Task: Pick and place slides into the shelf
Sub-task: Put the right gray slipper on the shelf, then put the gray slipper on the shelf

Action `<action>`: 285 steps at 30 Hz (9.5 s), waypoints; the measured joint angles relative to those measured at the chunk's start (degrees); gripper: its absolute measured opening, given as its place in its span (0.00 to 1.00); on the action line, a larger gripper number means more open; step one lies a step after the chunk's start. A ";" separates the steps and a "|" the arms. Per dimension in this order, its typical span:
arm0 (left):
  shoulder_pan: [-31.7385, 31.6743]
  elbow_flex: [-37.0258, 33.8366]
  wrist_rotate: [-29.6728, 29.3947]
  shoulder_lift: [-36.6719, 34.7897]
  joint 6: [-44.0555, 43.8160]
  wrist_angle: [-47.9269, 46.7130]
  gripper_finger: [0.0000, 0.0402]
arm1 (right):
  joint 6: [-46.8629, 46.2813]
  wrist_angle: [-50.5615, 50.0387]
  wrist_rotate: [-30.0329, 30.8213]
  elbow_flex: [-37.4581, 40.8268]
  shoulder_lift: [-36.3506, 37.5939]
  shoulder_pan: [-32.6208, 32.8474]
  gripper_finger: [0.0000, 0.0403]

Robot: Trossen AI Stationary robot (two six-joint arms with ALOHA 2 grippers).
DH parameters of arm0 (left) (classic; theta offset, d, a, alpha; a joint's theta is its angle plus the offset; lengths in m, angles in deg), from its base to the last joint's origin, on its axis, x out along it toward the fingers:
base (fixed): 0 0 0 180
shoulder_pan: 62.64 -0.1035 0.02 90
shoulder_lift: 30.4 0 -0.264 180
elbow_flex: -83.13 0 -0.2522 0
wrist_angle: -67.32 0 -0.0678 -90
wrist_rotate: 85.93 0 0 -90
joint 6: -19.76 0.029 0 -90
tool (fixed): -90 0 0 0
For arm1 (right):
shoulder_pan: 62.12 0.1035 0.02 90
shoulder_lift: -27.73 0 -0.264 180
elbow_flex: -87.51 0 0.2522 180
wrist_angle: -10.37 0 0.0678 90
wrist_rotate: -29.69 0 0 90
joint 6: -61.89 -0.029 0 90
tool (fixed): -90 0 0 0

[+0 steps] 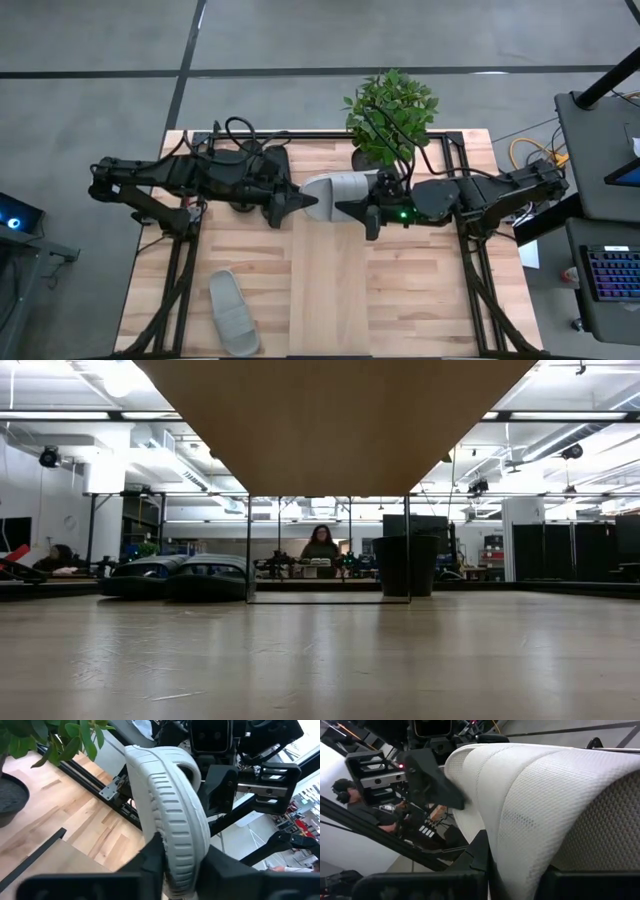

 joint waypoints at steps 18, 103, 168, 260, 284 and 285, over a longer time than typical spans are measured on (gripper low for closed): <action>-0.02 0.00 0.15 -1.28 -0.55 -2.20 0.05 | 2.34 0.01 -0.85 0.00 1.02 0.00 0.12; 12.32 -55.69 -6.82 -16.62 -39.82 38.81 0.04 | 6.22 -19.08 5.96 0.03 12.10 -3.65 0.40; 15.10 -68.81 -8.83 -16.09 -45.49 51.80 0.04 | 5.77 -16.44 5.95 0.04 11.99 -3.63 0.35; 15.10 -73.46 11.40 -30.04 -42.11 40.75 0.59 | 6.84 -15.83 5.78 0.04 11.99 -3.63 0.32; 20.22 -73.46 31.33 -20.26 -40.61 38.86 0.59 | 6.44 -15.61 5.56 0.55 11.84 -3.63 0.32; 20.52 -73.46 32.01 -19.82 -40.58 38.28 0.59 | 6.43 -15.65 5.56 0.64 11.84 -3.63 0.32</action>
